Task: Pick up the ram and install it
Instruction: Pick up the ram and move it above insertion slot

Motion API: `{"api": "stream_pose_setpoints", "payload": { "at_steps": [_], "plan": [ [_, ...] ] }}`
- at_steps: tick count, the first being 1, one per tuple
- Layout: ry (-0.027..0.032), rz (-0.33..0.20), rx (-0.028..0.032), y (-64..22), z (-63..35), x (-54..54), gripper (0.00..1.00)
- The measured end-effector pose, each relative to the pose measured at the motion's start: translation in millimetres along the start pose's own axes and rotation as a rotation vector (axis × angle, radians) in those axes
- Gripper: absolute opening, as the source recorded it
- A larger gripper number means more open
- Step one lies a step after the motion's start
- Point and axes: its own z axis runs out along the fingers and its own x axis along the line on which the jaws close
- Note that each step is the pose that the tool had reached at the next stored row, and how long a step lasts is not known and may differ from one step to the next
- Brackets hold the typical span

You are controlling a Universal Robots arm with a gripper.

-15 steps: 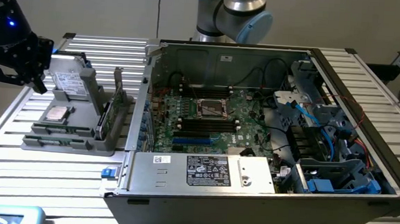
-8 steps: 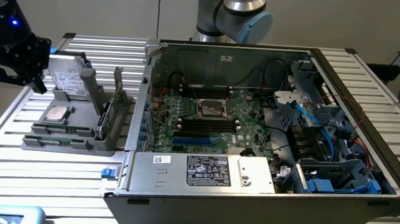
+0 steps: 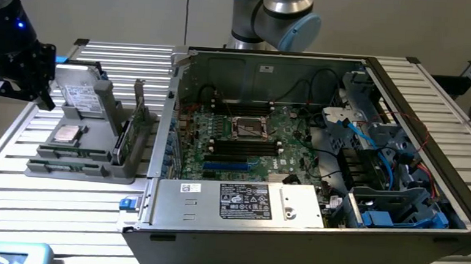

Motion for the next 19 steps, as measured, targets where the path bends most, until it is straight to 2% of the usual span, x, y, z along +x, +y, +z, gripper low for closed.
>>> {"api": "stream_pose_setpoints", "payload": {
  "at_steps": [2, 10, 13, 15, 16, 19],
  "plan": [
    [0.0002, -0.019, -0.0005, 0.0, 0.0, 0.0, 0.11],
    [0.0002, -0.021, -0.0005, 0.1, 0.3, 0.1, 0.12],
    [0.0001, -0.022, -0.0005, 0.8, 0.7, 0.2, 0.30],
    [0.0005, -0.035, -0.0010, 2.1, 1.4, 0.4, 0.30],
    [0.0006, -0.051, -0.0013, 2.1, 1.8, 0.4, 0.36],
    [0.0015, -0.101, -0.0033, 2.2, 2.6, 0.5, 0.36]
  ]
}}
